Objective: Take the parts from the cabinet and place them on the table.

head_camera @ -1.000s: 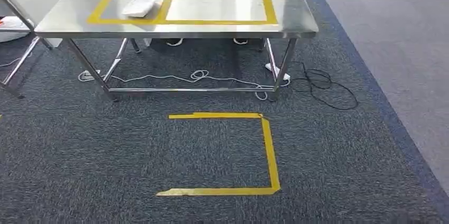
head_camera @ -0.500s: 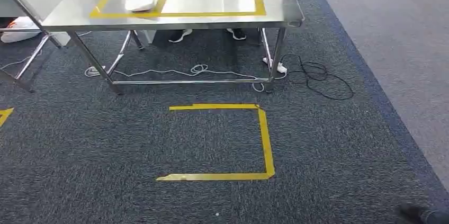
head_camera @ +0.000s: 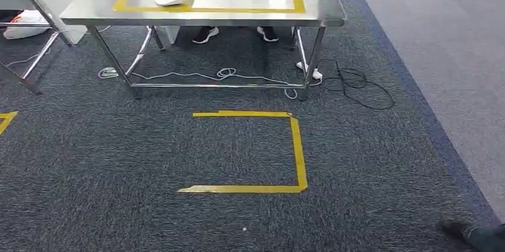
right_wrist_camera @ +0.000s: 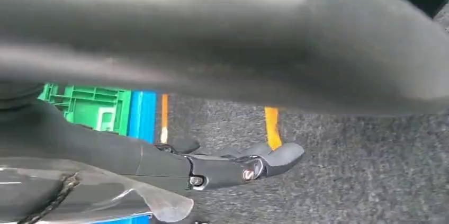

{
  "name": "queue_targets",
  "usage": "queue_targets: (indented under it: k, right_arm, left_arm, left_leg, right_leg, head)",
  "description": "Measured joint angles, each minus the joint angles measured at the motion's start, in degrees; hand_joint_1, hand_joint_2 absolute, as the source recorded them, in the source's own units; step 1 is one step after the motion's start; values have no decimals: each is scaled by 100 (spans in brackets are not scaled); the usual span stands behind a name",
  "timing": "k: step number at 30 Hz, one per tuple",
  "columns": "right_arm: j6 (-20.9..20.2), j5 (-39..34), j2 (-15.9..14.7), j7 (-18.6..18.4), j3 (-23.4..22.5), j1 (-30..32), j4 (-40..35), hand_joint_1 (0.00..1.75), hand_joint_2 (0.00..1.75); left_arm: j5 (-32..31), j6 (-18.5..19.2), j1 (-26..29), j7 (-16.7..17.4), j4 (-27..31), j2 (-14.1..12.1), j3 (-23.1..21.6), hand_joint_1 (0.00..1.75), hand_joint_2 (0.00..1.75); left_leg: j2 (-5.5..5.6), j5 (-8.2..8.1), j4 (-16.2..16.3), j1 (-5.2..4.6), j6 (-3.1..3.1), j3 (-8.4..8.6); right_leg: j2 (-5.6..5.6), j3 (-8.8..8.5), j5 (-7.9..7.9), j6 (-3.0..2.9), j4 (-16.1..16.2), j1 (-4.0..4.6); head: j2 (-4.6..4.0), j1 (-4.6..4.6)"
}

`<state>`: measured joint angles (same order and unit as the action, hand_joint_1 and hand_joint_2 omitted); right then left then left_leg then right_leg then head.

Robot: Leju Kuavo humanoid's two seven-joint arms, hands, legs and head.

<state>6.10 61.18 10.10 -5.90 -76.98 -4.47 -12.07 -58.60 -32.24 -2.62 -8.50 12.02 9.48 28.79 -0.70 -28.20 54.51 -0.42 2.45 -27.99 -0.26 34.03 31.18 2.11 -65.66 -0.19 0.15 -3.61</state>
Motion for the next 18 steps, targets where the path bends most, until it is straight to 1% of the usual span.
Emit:
queue_targets:
  k: [1, 2, 3, 4, 5, 6, 8, 13, 15, 18]
  right_arm:
    - [4, -2, 0, 4, 0, -7, -2, 0, 0]
    - [7, -2, 0, 9, 0, -22, -4, 0, 0]
    - [9, -15, 0, 30, 0, -32, -4, 0, 0]
    - [20, -20, 0, 42, 0, -25, -4, 0, 0]
    - [33, -35, 0, 48, -7, -10, -4, 0, 0]
    - [46, -50, -2, 63, -15, -3, -4, 0, 0]
    - [59, -68, 0, 77, -37, 8, -4, 0, 0]
    - [66, -81, 0, 92, -48, -7, -4, 0, 0]
    - [74, -98, 0, 92, -59, -7, -4, 0, 0]
    - [83, -103, 0, 92, -79, -8, -4, 0, 0]
  left_arm:
    - [0, 0, -3, 0, 0, 7, 0, 0, 0]
    - [0, 0, -4, 0, 0, 7, 0, 0, 0]
    - [0, 0, -8, 0, 0, 7, 0, 0, 0]
    - [0, 0, -12, 0, 0, 7, 2, 0, 0]
    - [0, 0, -11, 0, 0, -2, 4, 0, 0]
    - [0, 0, -5, 0, 0, 0, 7, 0, 0]
    - [0, 0, -2, 0, 0, 0, 11, 0, 0]
    - [4, 0, -5, 2, 0, 0, 13, 0, 0]
    - [4, 2, -4, 2, 0, 2, 13, 0, 0]
    - [4, 2, -4, 2, 0, 5, 13, 0, 0]
  left_leg:
    - [1, -4, 61, 3, -10, -36]
    - [-1, -12, 110, 0, -39, -77]
    - [-4, -30, 197, -44, -74, -132]
    - [-4, -5, 185, -41, -104, -158]
    - [-3, -23, 217, -55, -18, -176]
    - [-2, 6, 215, -55, 57, -188]
    - [-1, 30, 196, -51, 56, -191]
    - [-1, 79, 151, -39, -16, -194]
    - [-1, 94, 149, -32, -57, -198]
    - [-1, 101, 149, -27, -119, -218]
  right_leg:
    - [-4, -354, -205, -6, 572, -7]
    - [-3, -515, -121, -23, 905, -9]
    - [15, -566, -127, -72, 969, 5]
    - [16, -534, -145, -107, 942, 5]
    - [8, -523, -166, -102, 956, -3]
    - [10, -519, -171, -105, 956, 5]
    - [7, -509, -184, -126, 954, 16]
    - [4, -494, -198, -162, 951, 27]
    - [2, -481, -209, -179, 945, 36]
    - [3, -462, -213, -185, 938, 40]
  head:
    - [0, 0]
    - [0, -2]
    - [0, 13]
    - [0, 20]
    - [0, 9]
    - [0, 13]
    - [0, 15]
    - [0, 13]
    - [0, 11]
    - [0, 11]
